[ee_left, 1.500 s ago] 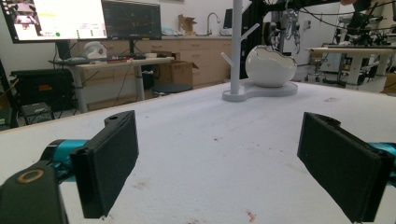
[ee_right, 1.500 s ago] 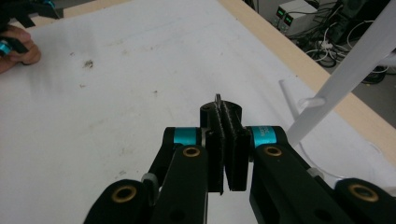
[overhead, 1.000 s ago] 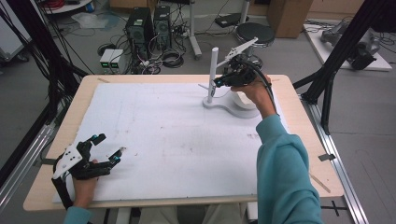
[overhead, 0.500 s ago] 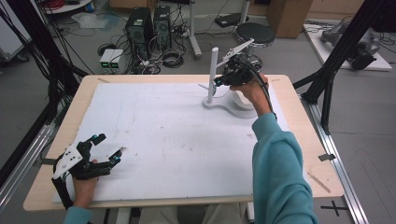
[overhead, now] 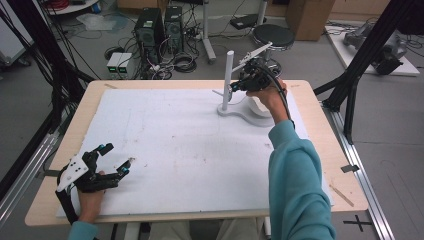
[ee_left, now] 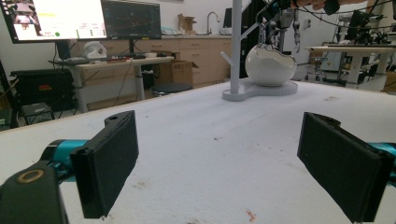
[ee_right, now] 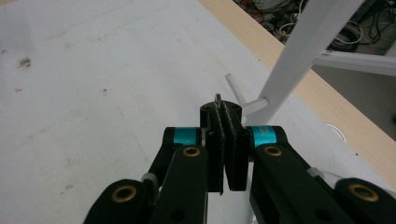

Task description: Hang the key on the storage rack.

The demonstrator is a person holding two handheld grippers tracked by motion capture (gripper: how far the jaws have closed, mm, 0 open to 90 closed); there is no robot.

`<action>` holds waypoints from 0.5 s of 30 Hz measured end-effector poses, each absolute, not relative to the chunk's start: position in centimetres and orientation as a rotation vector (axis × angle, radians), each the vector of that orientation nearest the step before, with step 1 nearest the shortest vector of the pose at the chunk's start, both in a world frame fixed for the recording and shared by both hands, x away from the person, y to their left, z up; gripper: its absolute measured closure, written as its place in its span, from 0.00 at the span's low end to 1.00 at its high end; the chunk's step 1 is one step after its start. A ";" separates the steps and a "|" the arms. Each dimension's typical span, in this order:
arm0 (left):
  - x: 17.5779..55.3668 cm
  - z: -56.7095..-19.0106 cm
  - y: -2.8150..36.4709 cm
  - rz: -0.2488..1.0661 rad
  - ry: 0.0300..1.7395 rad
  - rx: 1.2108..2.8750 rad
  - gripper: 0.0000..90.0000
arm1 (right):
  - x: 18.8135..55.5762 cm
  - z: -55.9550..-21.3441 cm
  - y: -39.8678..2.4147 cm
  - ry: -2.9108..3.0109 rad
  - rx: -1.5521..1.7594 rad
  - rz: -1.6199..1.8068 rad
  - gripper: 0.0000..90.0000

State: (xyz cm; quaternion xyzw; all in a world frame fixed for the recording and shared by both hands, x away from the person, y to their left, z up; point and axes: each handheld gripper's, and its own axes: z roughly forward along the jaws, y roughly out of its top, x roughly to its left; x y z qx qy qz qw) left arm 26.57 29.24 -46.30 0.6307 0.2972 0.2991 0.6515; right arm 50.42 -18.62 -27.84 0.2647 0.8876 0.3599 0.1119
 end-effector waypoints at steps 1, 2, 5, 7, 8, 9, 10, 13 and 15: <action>26.6 -46.3 29.2 0.679 0.675 1.432 0.14 | 50.4 -27.8 -18.6 2.606 0.777 1.057 0.99; 26.6 -46.3 29.2 0.679 0.675 1.432 0.14 | 50.5 -28.1 -18.8 2.606 0.789 1.053 0.99; 26.6 -46.3 29.2 0.681 0.675 1.431 0.14 | 50.7 -28.4 -19.0 2.604 0.794 1.056 0.99; 26.6 -46.3 29.2 0.680 0.675 1.433 0.14 | 50.8 -28.6 -19.0 2.610 0.809 1.054 0.99; 26.6 -46.3 29.2 0.681 0.676 1.433 0.14 | 50.8 -28.6 -19.0 2.610 0.809 1.054 0.99; 26.6 -46.3 29.2 0.680 0.675 1.431 0.14 | 50.8 -28.7 -19.0 2.604 0.817 1.057 0.99; 26.6 -46.3 29.2 0.681 0.675 1.434 0.14 | 50.9 -28.7 -19.1 2.605 0.816 1.058 0.99; 26.6 -46.3 29.2 0.683 0.675 1.433 0.14 | 51.0 -28.7 -19.1 2.597 0.806 1.079 0.99; 26.6 -46.3 29.2 0.682 0.675 1.433 0.14 | 51.1 -28.8 -19.1 2.593 0.809 1.088 0.99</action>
